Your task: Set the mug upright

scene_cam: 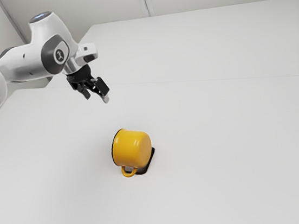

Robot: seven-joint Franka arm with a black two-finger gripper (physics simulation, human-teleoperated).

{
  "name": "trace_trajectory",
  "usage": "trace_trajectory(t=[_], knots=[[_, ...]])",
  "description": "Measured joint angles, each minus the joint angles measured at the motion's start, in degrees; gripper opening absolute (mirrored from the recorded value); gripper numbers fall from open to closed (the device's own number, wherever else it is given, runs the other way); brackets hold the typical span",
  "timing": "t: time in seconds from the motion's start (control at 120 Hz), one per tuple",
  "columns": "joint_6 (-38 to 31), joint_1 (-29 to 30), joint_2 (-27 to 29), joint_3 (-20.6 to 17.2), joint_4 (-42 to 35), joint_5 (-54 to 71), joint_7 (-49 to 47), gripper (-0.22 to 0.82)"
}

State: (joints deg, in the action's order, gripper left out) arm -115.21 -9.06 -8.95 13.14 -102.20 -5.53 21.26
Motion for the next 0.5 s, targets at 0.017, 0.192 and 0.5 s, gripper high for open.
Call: trace_trajectory(t=[0.017, 0.192, 0.5], knots=[[-0.03, 0.01, 0.06, -0.01, -0.03, -0.02, 0.06, 0.6], [0.03, 1.85, 1.76, 0.48, -4.09, -6.28, 1.3, 0.6], [10.11, 4.53, -3.78, 3.92, -8.39, -34.42, 10.85, 0.6]])
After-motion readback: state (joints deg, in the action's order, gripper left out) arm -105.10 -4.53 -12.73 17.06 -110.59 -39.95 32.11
